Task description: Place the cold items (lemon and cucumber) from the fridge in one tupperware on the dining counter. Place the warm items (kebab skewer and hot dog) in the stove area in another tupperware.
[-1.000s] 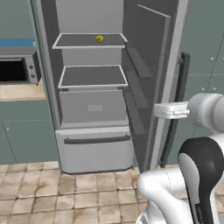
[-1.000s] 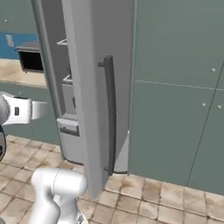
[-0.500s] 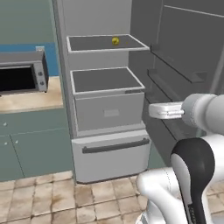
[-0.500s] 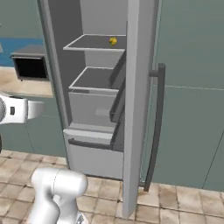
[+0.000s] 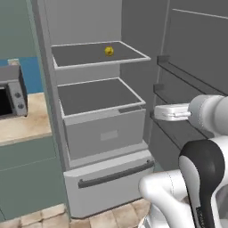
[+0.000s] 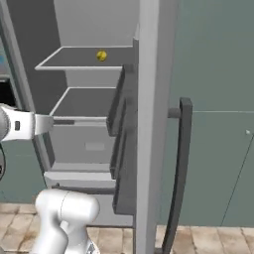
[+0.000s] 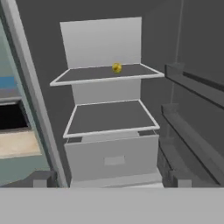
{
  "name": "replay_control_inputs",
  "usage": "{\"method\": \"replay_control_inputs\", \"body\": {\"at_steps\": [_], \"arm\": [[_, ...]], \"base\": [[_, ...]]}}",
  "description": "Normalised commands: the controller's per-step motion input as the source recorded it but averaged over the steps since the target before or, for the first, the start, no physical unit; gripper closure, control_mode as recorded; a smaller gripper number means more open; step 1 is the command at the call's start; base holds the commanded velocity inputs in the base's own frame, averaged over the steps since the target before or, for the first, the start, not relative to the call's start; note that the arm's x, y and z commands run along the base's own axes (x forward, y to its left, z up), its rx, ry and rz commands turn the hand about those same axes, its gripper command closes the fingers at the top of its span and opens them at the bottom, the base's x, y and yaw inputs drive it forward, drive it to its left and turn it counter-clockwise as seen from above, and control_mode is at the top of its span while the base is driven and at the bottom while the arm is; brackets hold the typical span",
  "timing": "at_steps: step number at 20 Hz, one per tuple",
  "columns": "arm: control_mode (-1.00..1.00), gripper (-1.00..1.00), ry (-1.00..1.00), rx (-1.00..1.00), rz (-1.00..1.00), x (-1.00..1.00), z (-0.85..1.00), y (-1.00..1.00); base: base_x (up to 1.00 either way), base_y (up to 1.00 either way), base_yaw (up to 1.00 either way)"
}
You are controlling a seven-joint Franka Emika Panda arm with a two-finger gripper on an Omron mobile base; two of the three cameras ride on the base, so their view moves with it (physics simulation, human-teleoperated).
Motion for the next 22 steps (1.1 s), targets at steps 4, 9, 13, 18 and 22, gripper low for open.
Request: {"method": "replay_control_inputs", "body": {"at_steps": [4, 9, 13, 18, 22], "arm": [[1.00, -1.00, 0.00, 0.00, 0.00, 0.00, 0.00, 0.00], [1.00, -1.00, 0.00, 0.00, 0.00, 0.00, 0.00, 0.00], [1.00, -1.00, 0.00, 0.00, 0.00, 0.00, 0.00, 0.00], [1.00, -1.00, 0.00, 0.00, 0.00, 0.00, 0.00, 0.00], [1.00, -1.00, 0.00, 0.00, 0.00, 0.00, 0.00, 0.00]], "base": [[0.33, 0.47, -0.63], [0.52, 0.37, -0.34], [0.65, 0.32, 0.04], [0.43, 0.23, 0.21], [0.18, 0.14, 0.33]]}}
